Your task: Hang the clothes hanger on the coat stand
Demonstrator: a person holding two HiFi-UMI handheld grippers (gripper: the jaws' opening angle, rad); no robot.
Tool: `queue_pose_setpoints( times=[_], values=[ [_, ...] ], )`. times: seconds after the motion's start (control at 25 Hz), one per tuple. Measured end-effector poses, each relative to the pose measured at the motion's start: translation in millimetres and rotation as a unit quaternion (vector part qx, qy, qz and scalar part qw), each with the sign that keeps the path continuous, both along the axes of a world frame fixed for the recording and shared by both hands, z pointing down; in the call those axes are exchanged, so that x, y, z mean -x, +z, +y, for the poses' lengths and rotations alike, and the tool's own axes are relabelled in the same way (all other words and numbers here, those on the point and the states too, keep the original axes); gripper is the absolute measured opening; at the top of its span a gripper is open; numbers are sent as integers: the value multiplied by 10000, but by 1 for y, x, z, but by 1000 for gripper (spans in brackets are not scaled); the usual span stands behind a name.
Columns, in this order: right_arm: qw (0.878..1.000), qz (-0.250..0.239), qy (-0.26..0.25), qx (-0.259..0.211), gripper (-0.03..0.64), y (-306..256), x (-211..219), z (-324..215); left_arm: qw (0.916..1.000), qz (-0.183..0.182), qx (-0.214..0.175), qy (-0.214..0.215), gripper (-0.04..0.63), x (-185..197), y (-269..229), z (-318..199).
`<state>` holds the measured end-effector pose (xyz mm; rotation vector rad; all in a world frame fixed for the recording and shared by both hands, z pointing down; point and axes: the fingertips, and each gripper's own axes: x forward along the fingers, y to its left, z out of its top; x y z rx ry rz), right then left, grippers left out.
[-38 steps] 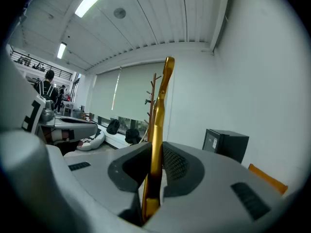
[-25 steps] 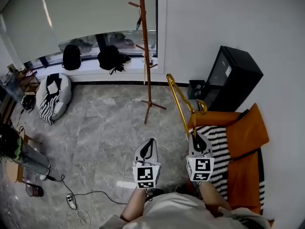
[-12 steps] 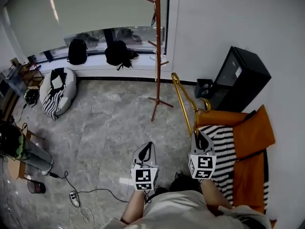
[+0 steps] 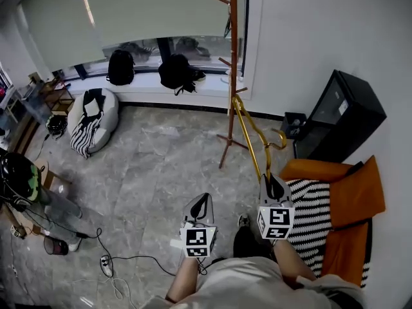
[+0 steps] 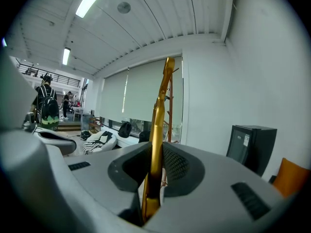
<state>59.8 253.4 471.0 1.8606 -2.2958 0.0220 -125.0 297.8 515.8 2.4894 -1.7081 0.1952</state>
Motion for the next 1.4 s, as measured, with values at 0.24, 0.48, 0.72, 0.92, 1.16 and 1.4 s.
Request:
queue_pose_setpoints(
  times=[0.24,0.48,0.72,0.92,1.16,1.4],
  values=[
    [9994,44,-172,291,50,9,-18,-74,9999,-130,18,30,11,-24,-5,-71],
    [9982,122,-348,476,49,0,-50,-156,9997,-176,97,168,11,-68,-13,-142],
    [9936,131,-959,582,49,0,-74,-219,9994,-192,194,196,11,-103,-14,-215],
    [9868,346,-1331,850,51,20,-89,-260,9998,-168,83,-14,11,-121,-18,-265],
    [9805,426,-1687,910,50,22,-78,-293,9993,-229,212,-186,11,-113,-11,-287],
    [9751,449,-1905,1042,51,35,-57,-325,9988,-132,194,-418,11,-94,-7,-309]
  ],
)
